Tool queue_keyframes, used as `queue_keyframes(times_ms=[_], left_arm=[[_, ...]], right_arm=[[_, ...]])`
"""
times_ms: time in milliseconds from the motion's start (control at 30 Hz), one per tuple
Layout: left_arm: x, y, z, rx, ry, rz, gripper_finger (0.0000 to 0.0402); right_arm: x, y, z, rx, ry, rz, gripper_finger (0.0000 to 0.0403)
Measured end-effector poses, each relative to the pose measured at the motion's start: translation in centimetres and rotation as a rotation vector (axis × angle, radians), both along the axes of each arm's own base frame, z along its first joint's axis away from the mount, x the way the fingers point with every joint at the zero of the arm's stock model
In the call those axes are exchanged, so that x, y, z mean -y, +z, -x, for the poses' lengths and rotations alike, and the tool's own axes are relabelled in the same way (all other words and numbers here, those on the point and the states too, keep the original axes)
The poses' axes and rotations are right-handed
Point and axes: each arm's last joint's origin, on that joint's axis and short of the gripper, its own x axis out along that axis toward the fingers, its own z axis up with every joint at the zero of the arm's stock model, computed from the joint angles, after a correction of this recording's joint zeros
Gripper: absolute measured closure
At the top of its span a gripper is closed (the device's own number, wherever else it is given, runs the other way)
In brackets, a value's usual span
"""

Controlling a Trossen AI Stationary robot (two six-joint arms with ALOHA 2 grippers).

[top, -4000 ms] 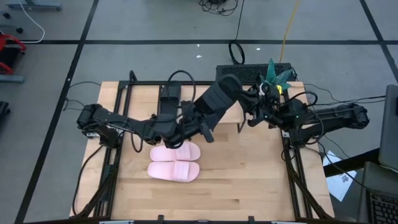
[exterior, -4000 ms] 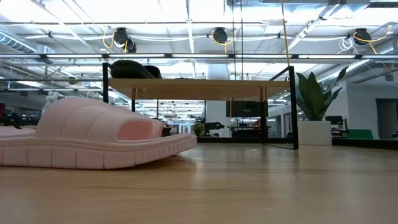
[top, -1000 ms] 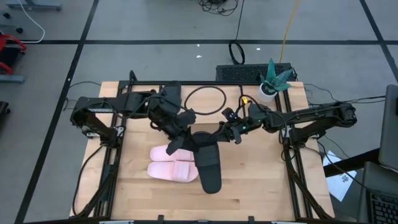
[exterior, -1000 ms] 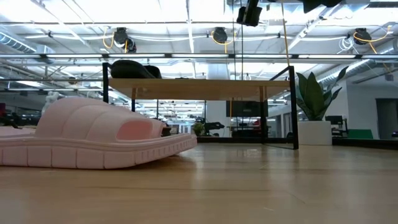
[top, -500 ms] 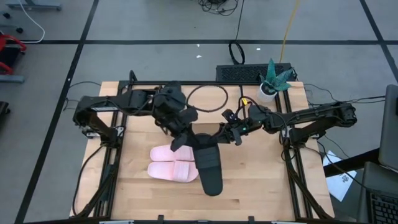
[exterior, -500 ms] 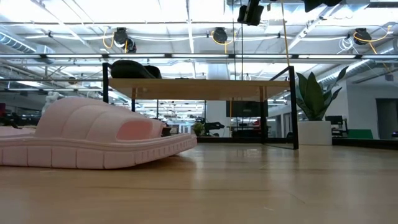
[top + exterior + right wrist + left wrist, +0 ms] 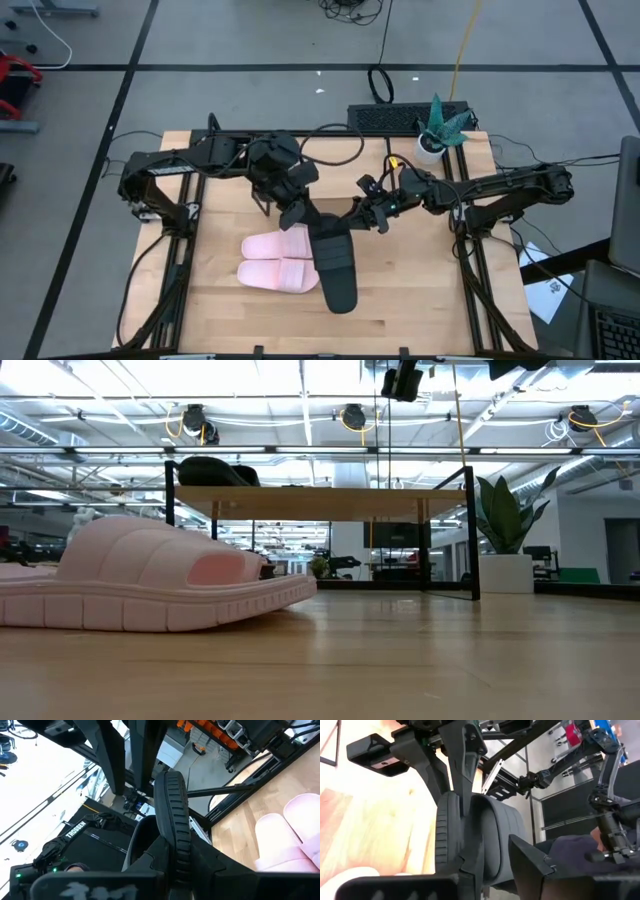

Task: Pick and place slides into the shelf
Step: Put the black slide on the shelf

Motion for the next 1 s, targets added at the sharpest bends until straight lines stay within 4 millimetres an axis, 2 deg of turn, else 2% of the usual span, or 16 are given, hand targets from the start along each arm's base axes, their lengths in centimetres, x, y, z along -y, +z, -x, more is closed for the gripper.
queue_keyframes(times_ms=[333,467,633,1000], left_arm=[[-0.1,-0.3,-0.2,-0.013,-0.021,0.015,0.0223],[0.0,-0.8,-0.6,-0.041,-0.025,0.023,0.0201],[0.0,-1.8,-1.1,-0.109,-0.038,0.052,0.0202],[0.4,-1.5,-1.3,-0.101,-0.096,0.145,0.0234]], right_arm=[[0.0,0.1,0.0,0.014,0.001,0.01,0.037],[0.0,0.1,0.0,0.013,0.002,0.009,0.037],[0.0,-0.2,0.0,-0.007,0.005,0.004,0.037],[0.0,0.2,0.0,0.024,0.001,0.007,0.037]])
